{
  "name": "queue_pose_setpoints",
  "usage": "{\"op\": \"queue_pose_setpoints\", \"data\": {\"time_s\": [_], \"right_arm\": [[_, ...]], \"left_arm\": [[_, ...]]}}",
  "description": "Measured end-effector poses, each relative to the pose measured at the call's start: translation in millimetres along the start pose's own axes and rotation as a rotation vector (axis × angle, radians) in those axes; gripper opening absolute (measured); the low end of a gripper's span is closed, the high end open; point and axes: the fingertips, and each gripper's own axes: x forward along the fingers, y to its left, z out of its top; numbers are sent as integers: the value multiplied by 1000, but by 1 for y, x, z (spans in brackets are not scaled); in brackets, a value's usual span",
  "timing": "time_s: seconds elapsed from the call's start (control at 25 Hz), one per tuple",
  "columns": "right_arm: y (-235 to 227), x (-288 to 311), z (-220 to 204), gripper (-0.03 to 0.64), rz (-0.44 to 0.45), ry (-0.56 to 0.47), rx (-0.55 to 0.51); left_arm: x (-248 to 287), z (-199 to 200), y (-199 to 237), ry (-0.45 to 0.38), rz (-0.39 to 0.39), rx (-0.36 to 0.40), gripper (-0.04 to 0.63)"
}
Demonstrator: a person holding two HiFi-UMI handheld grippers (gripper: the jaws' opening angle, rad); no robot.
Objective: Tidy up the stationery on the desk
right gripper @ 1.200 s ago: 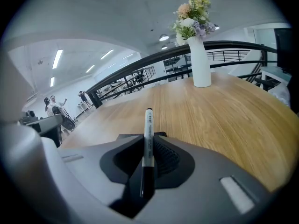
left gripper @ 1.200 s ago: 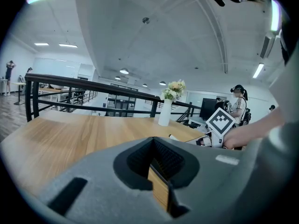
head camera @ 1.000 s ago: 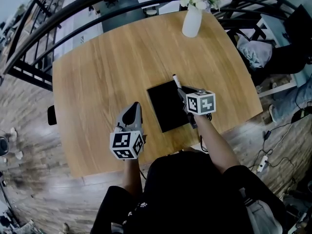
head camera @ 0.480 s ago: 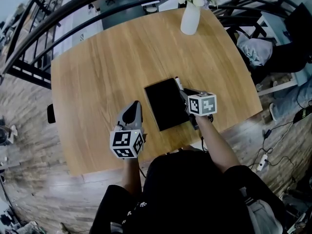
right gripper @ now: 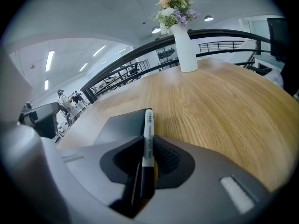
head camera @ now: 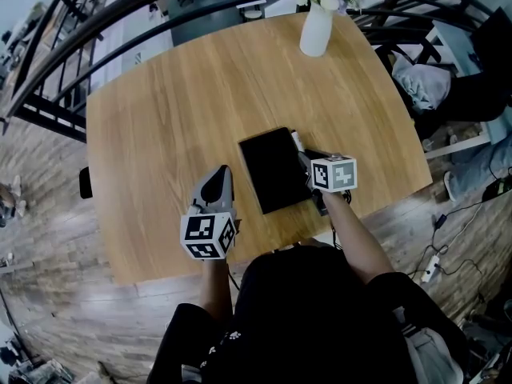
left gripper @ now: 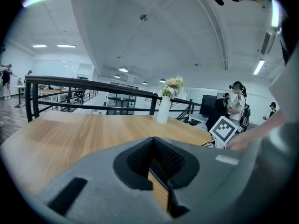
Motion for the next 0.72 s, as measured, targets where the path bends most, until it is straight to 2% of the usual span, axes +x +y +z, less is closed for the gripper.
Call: {"op": "queue_pose_setpoints", "data": {"time_s": [0.32,0.72], "right_arm": [[-2,0,-1,80,18,7,38],[-3,-1,-3,80,4,13,14]], "left_arm": [[-2,0,-1,0,8,-14,-6],[-8,-2,0,-3,20,-17,-6]]}}
